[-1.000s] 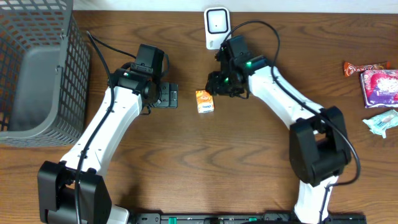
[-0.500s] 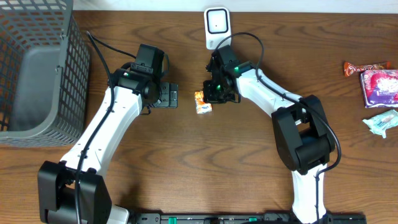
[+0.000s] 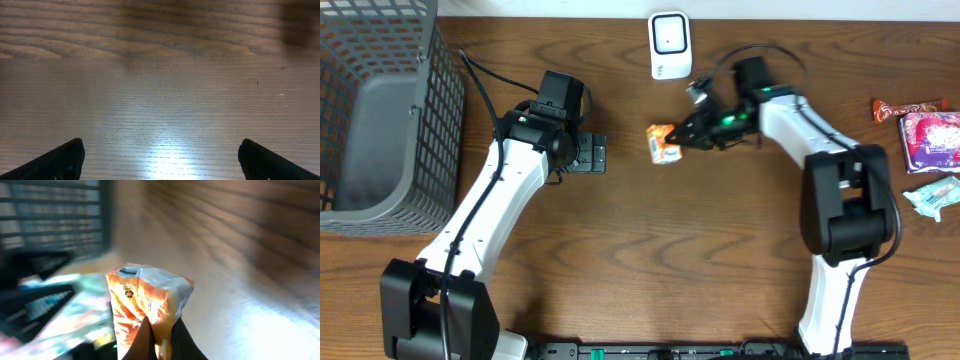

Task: Scan the item barcode
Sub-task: 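Raise the tissue pack and hold it before the scanner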

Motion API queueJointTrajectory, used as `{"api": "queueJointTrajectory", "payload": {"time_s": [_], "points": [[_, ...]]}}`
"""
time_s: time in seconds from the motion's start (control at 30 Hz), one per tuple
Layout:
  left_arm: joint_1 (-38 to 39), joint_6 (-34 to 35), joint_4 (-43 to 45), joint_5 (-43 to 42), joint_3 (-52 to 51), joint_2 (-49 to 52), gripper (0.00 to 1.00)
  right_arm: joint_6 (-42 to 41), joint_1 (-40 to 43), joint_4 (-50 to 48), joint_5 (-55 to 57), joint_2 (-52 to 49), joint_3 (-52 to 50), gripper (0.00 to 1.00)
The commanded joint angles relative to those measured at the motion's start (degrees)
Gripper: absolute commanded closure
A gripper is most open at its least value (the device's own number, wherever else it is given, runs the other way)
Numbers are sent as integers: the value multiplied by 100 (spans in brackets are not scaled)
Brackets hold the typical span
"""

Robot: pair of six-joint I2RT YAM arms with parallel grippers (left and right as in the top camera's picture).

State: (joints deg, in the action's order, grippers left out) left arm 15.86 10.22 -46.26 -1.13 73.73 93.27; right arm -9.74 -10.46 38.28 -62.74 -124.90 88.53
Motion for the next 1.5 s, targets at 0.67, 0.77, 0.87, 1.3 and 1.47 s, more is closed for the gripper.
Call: {"api": "queueJointTrajectory", "payload": {"time_s": [0.67,0.77,0.87,1.3,1.47], "points": [[9,-76,-17,74,22,28,2,-337,254,566,2074,678,297,99],[9,-76,-17,74,22,28,2,-623,9,374,4124,1040,511,99],[9,-76,-17,74,22,28,2,-627,-313,-157,5947,1220,529,99],[9,-76,-17,74,22,28,2,125,-1462,-2815,9023,527,538,99],[9,-76,-17,74,22,28,2,439,-1460,-3195,8937,118,1115,99]]}}
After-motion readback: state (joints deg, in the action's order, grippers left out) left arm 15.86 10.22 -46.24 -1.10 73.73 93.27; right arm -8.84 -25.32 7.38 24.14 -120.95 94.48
